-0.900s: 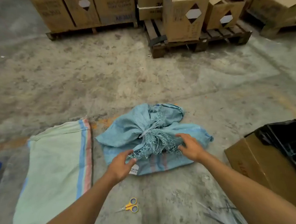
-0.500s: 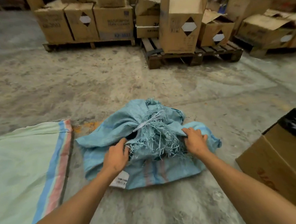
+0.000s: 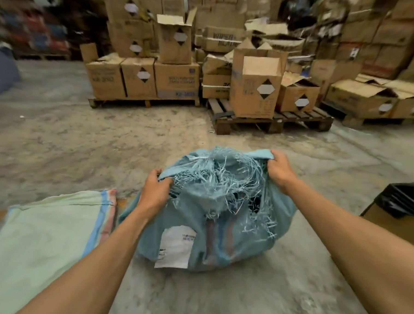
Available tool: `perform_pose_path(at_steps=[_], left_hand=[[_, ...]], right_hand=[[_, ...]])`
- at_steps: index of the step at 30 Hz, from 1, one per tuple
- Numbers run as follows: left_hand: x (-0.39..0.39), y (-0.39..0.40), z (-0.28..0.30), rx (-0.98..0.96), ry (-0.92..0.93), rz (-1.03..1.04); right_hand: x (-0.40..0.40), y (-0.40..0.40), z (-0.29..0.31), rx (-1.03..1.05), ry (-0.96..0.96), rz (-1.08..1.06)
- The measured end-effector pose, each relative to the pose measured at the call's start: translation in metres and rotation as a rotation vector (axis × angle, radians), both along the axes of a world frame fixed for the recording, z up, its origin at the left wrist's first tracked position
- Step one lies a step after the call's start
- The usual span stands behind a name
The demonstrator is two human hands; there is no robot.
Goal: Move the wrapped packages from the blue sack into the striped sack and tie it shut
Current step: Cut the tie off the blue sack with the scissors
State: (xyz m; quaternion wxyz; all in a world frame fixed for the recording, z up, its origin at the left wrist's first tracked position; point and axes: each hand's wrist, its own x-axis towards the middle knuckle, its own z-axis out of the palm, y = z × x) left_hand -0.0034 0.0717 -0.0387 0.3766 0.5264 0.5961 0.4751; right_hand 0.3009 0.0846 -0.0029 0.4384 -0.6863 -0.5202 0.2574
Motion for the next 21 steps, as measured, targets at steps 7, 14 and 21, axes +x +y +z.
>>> perform_pose_path(at_steps=[7, 14, 21], left_hand=[[-0.021, 0.008, 0.020, 0.211, 0.014, 0.043], [-0.046, 0.027, 0.025, 0.319, 0.080, 0.071], [-0.050, 0.015, -0.019, 0.051, 0.188, -0.163]], right_hand=[[-0.018, 0.009, 0.020, 0.060, 0.105, 0.062], [-0.036, 0.028, 0.008, 0.111, 0.074, 0.033], [-0.030, 0.035, -0.037, 0.031, -0.148, -0.163]])
